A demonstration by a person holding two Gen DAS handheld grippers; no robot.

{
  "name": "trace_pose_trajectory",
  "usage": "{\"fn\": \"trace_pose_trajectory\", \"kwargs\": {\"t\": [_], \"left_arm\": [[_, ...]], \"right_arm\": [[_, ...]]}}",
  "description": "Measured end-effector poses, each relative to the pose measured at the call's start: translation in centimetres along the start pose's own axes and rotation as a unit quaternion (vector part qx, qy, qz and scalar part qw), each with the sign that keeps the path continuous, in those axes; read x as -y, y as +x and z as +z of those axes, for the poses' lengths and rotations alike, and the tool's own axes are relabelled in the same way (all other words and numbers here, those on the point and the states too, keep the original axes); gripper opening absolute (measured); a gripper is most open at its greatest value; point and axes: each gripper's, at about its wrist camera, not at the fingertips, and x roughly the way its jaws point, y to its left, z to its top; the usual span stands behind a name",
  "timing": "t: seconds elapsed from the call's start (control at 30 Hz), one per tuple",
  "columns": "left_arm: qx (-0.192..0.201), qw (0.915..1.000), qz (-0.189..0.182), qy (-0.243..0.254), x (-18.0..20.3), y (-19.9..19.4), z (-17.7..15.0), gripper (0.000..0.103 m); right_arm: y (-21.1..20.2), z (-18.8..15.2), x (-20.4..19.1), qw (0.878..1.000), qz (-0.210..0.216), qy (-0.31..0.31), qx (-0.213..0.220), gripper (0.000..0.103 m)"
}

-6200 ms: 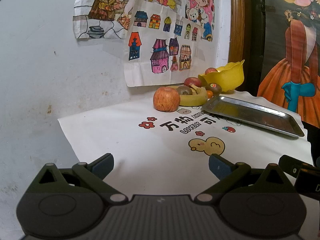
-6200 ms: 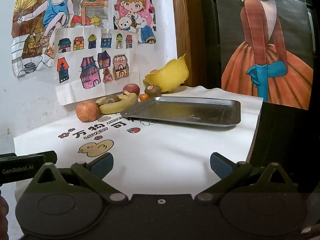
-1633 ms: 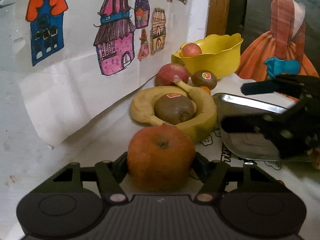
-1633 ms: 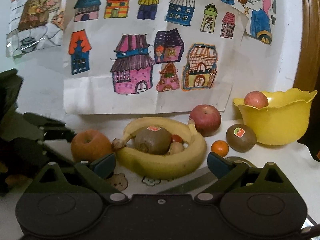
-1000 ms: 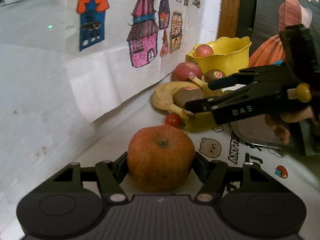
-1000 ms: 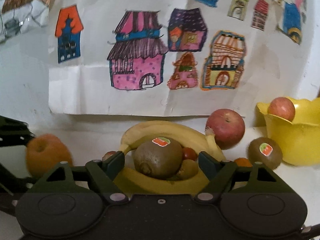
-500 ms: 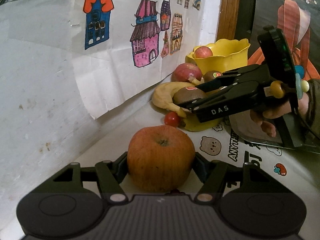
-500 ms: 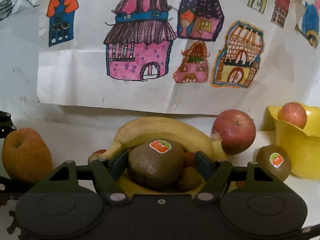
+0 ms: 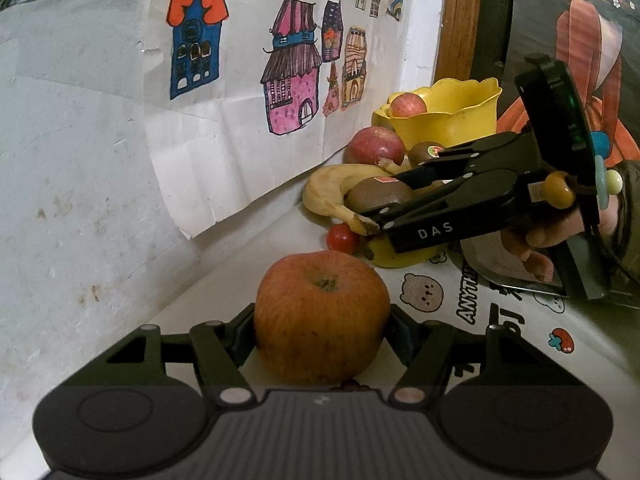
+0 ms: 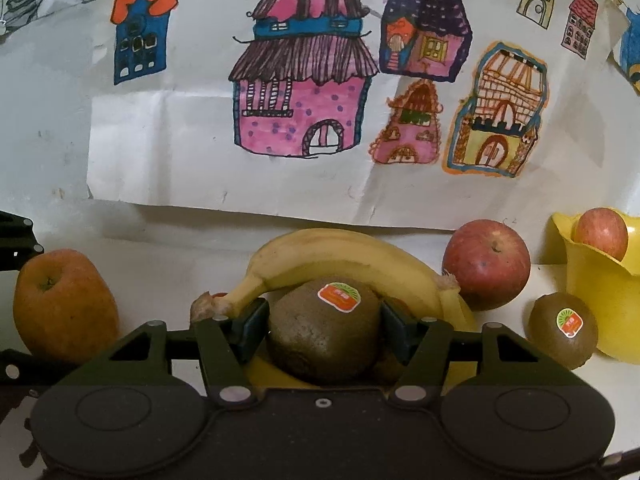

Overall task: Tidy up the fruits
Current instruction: 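Lift the apple with the left tool while the right tool lifts the kiwi toward the tray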

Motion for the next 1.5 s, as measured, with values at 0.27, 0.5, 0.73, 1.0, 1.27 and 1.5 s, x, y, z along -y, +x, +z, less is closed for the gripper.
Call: {"fn": "trace_pose_trajectory", "kwargs": {"t": [0.27,0.5,0.73,1.0,1.27,1.5], "left_arm": [[0.000,1.0000,-0.003,-0.002,0.1,0.0,0.1,0.070],[0.000,1.0000,-0.003,-0.004,0.2,0.1,0.1,0.070],[0.009,1.0000,0.000,0.003,1.1,-0.1,0.0,0.070],[0.017,0.9998,-0.003,0.010,2.2,-0.8,0.3,0.070],[0.035,0.9991,-0.014,0.021,4.8,-1.0,2.0,0.070],[0.047,0.9972,-0.041,0.040,8.7,-0.1,3.8,0.070]], "right_arm": [[-0.3,-0.9,-0.9,1.000,-0.022,-0.009,0.015,0.060],[-1.0,-1.5,-3.0,0.997,-0.056,-0.043,0.029,0.059],[-2.4,-1.7,-3.4,0.995,-0.065,-0.053,0.046,0.059],[-5.4,-1.7,-2.7,0.994,-0.076,-0.048,0.066,0.059],[-10.5,-3.6,-0.3,0.991,-0.110,-0.023,0.079,0.059],[-14.9,-7.3,2.7,0.985,-0.150,0.015,0.077,0.060]]}}
